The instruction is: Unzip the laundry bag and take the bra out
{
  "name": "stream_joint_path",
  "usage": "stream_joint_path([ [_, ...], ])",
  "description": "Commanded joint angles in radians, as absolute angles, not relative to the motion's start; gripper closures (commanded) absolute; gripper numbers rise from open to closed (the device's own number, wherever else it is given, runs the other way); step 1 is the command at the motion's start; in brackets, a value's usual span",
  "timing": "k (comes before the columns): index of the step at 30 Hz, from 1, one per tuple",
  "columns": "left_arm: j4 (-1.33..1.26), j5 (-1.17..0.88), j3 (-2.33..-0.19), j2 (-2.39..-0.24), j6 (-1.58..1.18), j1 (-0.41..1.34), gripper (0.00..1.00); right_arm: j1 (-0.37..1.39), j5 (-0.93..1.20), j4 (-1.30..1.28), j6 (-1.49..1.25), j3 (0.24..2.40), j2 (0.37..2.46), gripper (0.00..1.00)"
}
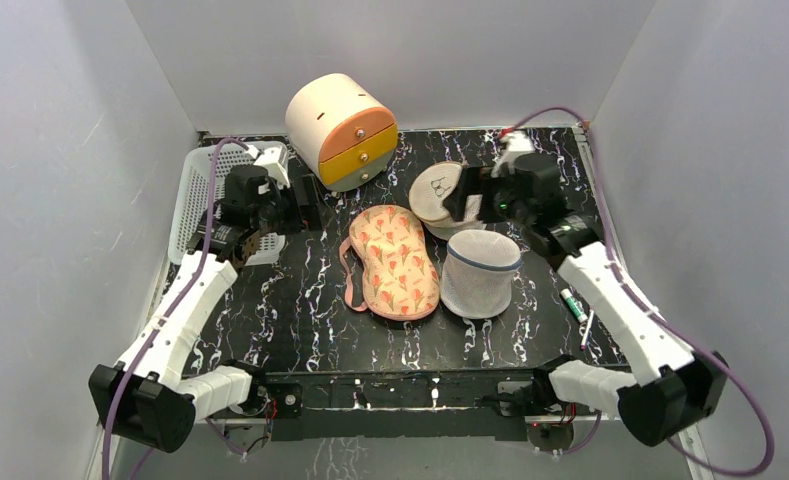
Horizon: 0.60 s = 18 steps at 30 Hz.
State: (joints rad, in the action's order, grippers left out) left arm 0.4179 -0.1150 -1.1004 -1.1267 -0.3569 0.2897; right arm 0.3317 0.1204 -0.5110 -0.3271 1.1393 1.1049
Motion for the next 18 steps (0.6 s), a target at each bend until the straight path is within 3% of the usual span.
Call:
stream_joint_path([
  [1,0.405,-0.283,-1.042,-1.157,-0.397,0.283,0.02,0.565,0.118,-0.437,-0.353,1.209,1.214,0.02],
  [7,0.382,-0.333,-0.999,-1.199,-0.431,0.282,0.02,0.814,0.053,-0.386,-0.423,1.193,1.379,0.02],
  [18,0.206,-0.508,-0.850,-1.324,-0.549,0.307,0.02,0.821,-0.187,-0.465,-0.445,1.122,1.298,0.02],
])
